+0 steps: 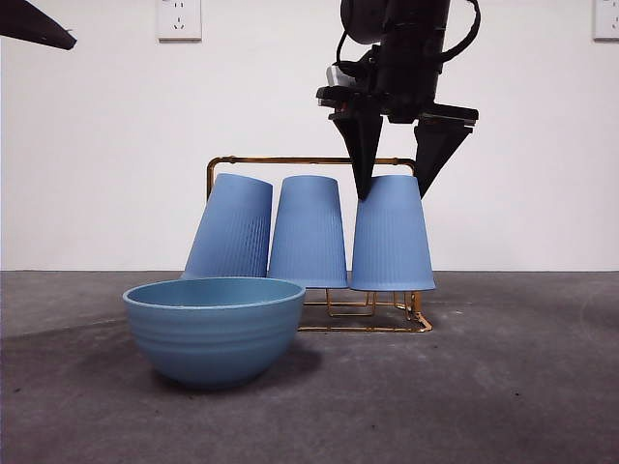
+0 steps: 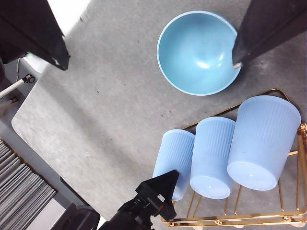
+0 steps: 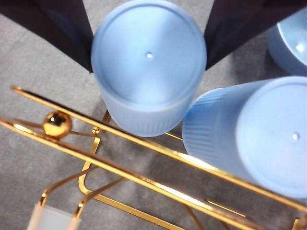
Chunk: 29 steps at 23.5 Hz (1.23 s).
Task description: Right arm lift cup from the cupboard, then place it on the right of the bowl
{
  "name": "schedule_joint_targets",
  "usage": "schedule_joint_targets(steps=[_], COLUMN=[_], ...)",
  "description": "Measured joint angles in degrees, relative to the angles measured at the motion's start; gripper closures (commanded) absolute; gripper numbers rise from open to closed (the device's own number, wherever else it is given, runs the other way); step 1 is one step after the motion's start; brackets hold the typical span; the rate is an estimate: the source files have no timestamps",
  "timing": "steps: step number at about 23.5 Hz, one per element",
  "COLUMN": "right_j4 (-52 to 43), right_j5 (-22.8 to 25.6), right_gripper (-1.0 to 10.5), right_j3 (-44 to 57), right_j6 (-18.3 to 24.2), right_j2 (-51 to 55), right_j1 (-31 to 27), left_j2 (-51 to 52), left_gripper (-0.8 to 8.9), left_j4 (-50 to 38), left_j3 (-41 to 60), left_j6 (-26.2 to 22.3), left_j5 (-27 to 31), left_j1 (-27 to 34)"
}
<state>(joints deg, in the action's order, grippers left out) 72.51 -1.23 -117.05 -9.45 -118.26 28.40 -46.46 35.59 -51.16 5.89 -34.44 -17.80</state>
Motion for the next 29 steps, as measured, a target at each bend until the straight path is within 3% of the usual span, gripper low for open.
schedule_joint_targets(steps=[11,22,25,29], right_j4=[0.61,2.14,3.13,-3.17], right_j5=[1.29,1.66,1.64,1.46], right_gripper=[7.3,7.3,7.3,7.3], right_j3=[-0.02,0.00,3.43,17.11], right_j6=[-0.44,-0.37,0.04,0.20], right_j2=[4.31,19.61,24.76,34.05], right_j1=[0.09,2.56,4.44,6.16], left_j2=[-1.11,-14.47,-19.54,-25.81], left_gripper=[2.52,2.52,2.52,2.52], left_j4=[0.00,-1.05,-3.56,-9.55], left_j3=[0.79,1.25,1.25,1.25], left_j6=[-0.35,-0.37,-0.28,1.81], left_j5=[0.00,-0.35,-6.43,-12.81], left_j1=[0.00,-1.16,-1.20,-1.20])
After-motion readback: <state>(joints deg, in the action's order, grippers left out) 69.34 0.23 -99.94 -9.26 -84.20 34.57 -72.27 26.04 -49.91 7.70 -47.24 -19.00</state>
